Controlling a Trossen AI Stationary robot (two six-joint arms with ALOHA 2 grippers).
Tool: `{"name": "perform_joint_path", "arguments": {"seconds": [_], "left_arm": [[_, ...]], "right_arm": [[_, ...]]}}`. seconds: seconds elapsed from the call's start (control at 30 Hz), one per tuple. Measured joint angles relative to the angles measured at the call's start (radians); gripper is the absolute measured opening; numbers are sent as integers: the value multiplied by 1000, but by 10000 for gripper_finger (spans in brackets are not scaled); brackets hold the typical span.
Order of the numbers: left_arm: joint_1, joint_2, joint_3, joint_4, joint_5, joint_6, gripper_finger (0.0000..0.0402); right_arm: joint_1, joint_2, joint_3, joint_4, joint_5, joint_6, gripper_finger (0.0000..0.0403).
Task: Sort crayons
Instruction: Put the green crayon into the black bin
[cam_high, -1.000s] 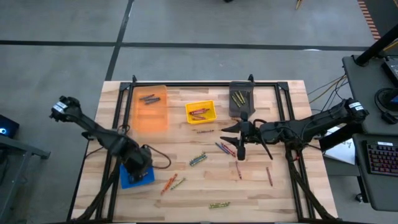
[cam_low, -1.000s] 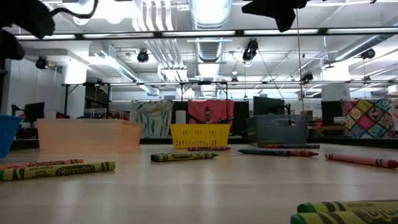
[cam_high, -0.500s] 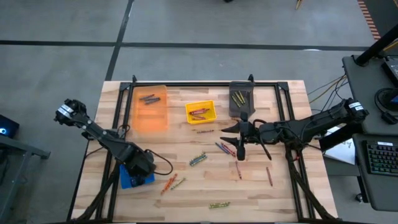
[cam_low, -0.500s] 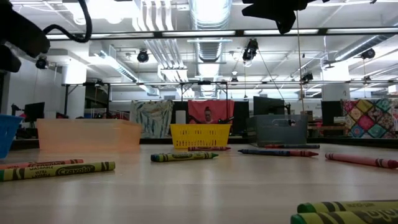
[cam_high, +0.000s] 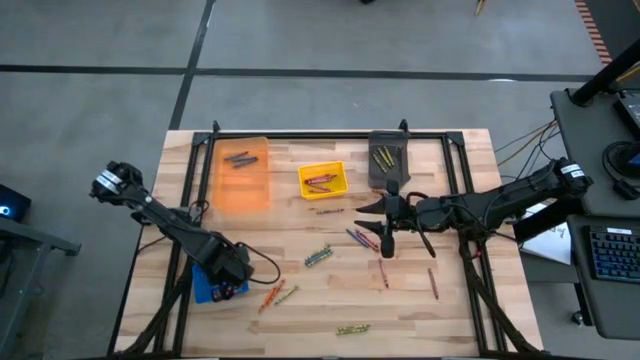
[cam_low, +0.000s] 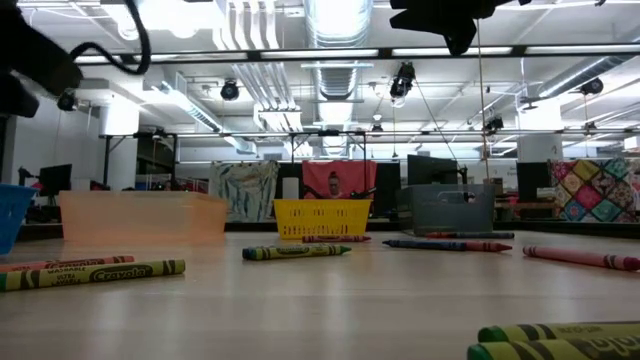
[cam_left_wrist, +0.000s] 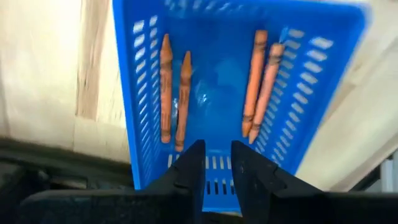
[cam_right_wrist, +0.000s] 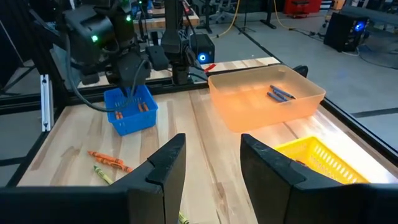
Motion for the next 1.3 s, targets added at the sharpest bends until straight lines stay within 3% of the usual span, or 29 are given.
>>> {"name": "perform_joint_path", "arguments": {"seconds": [0.3,0.5,0.8,1.03,1.3], "left_arm": [[15,-13,108,9,-248,117,49],[57,-29,131,134,-426,277,41],[161,-33,124,325,-665,519,40],[243,-32,25,687,-699,715,40],[296,-31,-146,1049,-699,741,40]], "right_arm": [[-8,18,0,-13,-1,63,134],[-43,71,33,-71,-1,90,125],[-68,178,188,-362,-1,120,123],[-68,250,311,-613,-2,124,121],[-68,248,341,-818,-10,184,121]]}}
